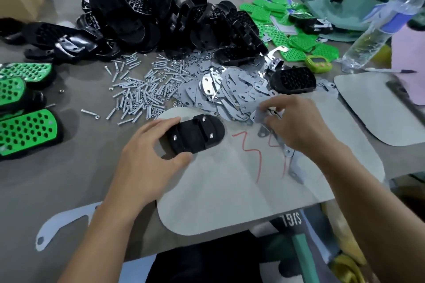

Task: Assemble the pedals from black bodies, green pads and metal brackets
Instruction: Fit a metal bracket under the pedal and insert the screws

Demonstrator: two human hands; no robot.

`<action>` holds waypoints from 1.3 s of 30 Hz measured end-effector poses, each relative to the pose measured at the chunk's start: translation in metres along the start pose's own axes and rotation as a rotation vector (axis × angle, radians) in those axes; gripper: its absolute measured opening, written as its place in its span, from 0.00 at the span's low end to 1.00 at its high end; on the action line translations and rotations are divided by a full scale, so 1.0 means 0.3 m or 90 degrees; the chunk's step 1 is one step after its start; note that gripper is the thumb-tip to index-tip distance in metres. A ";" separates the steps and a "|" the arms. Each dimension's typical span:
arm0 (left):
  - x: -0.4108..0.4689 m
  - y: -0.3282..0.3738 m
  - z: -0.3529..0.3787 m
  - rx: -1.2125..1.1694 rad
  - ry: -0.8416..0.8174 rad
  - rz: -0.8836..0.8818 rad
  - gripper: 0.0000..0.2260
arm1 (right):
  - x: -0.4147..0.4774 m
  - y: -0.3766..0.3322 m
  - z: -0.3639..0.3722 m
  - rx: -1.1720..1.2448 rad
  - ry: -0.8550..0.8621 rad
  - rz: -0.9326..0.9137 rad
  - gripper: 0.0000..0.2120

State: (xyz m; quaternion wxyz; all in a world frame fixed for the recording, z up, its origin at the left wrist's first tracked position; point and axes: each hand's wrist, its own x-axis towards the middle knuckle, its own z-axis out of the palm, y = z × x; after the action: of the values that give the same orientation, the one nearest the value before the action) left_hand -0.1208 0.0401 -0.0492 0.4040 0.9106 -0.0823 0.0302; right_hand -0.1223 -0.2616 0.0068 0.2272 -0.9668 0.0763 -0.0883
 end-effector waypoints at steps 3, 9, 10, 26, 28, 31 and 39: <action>0.004 0.004 -0.001 0.013 0.003 -0.009 0.34 | -0.006 -0.009 0.000 -0.035 -0.037 -0.085 0.14; -0.006 0.018 -0.003 0.016 0.008 -0.026 0.34 | 0.019 0.008 -0.010 -0.079 -0.128 -0.155 0.15; -0.007 0.024 -0.005 0.013 0.007 -0.034 0.34 | 0.030 0.011 -0.017 -0.075 -0.140 -0.165 0.15; -0.012 0.049 -0.012 0.018 0.055 0.040 0.36 | -0.085 -0.234 0.123 0.751 -0.246 0.200 0.07; -0.023 0.039 -0.023 -0.045 0.088 0.053 0.34 | -0.104 -0.249 0.144 0.808 -0.215 0.254 0.07; -0.031 0.025 -0.035 -0.206 0.117 0.059 0.21 | -0.126 -0.267 0.163 0.884 -0.196 0.317 0.07; 0.002 0.095 -0.029 -0.401 0.039 -0.135 0.08 | -0.111 -0.288 0.193 0.783 -0.095 0.320 0.08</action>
State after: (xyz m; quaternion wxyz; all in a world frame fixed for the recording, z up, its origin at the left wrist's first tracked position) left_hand -0.1252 0.0277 -0.0225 0.6689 0.7430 0.0198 -0.0116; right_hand -0.1335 -0.1542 -0.0095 0.7555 -0.6173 0.2192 0.0072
